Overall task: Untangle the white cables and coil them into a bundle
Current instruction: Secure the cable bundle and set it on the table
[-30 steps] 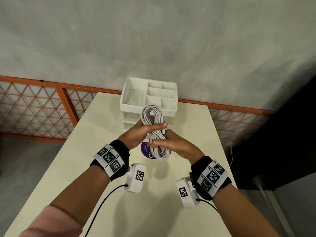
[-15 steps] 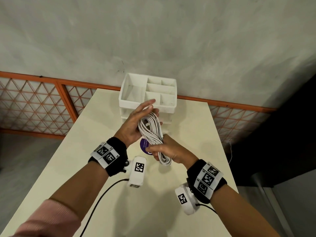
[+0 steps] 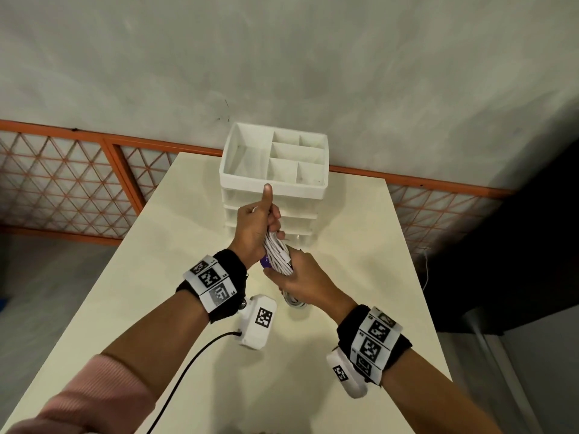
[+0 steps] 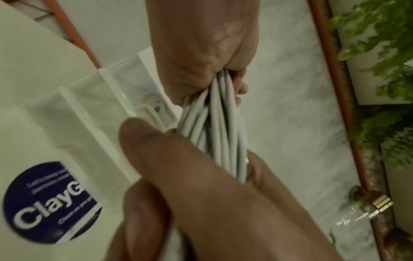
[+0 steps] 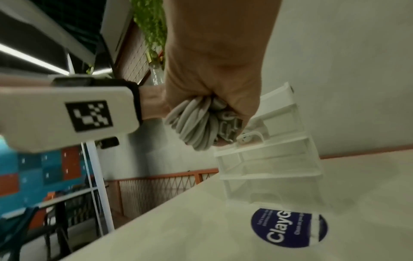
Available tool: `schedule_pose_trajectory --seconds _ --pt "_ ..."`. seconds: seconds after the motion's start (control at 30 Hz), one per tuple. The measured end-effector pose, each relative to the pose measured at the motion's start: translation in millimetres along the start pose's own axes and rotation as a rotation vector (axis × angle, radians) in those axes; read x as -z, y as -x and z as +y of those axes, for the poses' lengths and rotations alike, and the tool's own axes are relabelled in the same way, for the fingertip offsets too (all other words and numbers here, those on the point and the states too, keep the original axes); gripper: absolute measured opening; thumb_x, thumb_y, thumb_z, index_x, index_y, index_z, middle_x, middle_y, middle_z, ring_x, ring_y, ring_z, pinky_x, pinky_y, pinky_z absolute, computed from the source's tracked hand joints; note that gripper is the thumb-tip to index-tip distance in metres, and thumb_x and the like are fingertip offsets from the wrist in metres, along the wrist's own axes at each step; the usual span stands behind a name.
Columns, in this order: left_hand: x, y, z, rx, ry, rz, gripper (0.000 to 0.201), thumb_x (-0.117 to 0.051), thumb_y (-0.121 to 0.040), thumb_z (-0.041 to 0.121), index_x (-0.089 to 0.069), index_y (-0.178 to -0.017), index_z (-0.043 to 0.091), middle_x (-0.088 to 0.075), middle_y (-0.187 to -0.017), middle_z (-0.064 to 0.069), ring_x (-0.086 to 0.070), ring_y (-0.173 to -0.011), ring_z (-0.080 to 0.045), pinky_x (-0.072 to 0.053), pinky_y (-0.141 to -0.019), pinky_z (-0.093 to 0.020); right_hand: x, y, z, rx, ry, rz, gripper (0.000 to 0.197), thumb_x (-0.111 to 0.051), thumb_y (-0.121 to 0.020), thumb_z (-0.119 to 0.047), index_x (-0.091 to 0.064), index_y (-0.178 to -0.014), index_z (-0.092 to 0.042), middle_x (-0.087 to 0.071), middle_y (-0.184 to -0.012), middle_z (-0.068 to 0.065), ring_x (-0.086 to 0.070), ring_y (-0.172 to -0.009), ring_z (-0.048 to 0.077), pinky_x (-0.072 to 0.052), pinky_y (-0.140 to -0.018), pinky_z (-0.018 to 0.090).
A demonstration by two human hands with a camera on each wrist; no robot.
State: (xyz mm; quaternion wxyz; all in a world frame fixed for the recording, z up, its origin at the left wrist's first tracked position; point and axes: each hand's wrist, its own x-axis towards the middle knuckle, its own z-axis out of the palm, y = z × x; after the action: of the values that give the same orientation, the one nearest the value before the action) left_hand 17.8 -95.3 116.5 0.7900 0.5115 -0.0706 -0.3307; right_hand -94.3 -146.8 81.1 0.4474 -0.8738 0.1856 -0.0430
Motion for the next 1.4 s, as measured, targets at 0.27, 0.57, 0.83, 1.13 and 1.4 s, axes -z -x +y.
schedule_pose_trajectory --seconds 0.27,0.57,0.83,1.13,1.4 --pt "20 -14 -21 0.094 0.057 0.011 0.046 -0.055 -0.092 0.04 -0.047 -0.059 0.009 -0.035 -0.039 0.004 -0.038 -0.036 -0.009 -0.046 -0.044 -0.021 5 -10 12 -0.031 0.184 -0.06 0.047 -0.068 -0.074 -0.055 -0.046 -0.099 -0.021 -0.069 -0.079 -0.001 -0.066 -0.073 0.019 -0.052 -0.071 0.036" --pt "30 -49 -50 0.3 0.013 -0.069 0.05 -0.043 -0.094 0.049 -0.052 -0.065 0.009 -0.047 -0.042 0.003 -0.052 -0.044 -0.013 -0.051 -0.054 -0.026 2 -27 39 -0.12 0.074 -0.155 0.02 -0.058 -0.091 -0.035 -0.05 -0.082 -0.019 -0.054 -0.062 -0.007 -0.053 -0.053 0.004 -0.038 -0.051 0.011" --pt "51 -90 -64 0.444 0.056 0.055 0.047 -0.037 -0.095 0.051 -0.057 -0.089 0.01 -0.057 -0.086 -0.003 -0.053 -0.077 -0.017 -0.044 -0.07 -0.029 15 -46 71 -0.214 -0.013 -0.141 0.027 -0.058 -0.09 -0.037 -0.063 -0.105 -0.015 -0.068 -0.088 0.007 -0.064 -0.078 0.02 -0.047 -0.073 0.031" --pt "57 -79 -75 0.4 0.128 0.096 0.051 -0.031 -0.098 0.05 -0.049 -0.113 0.004 -0.061 -0.099 -0.009 -0.06 -0.088 -0.02 -0.049 -0.08 -0.033 37 -44 72 -0.184 -0.083 -0.188 0.01 -0.058 -0.091 -0.033 -0.055 -0.084 -0.027 -0.064 -0.05 -0.005 -0.062 -0.047 0.008 -0.046 -0.056 0.016" --pt "69 -25 -88 0.363 -0.022 0.187 0.063 -0.023 -0.094 0.062 -0.057 -0.089 0.009 -0.061 -0.087 -0.008 -0.062 -0.08 -0.02 -0.048 -0.078 -0.031 59 -72 30 -0.048 0.098 -0.273 0.007 -0.06 -0.091 -0.032 -0.057 -0.092 -0.026 -0.064 -0.062 -0.016 -0.059 -0.056 -0.007 -0.043 -0.064 0.019"
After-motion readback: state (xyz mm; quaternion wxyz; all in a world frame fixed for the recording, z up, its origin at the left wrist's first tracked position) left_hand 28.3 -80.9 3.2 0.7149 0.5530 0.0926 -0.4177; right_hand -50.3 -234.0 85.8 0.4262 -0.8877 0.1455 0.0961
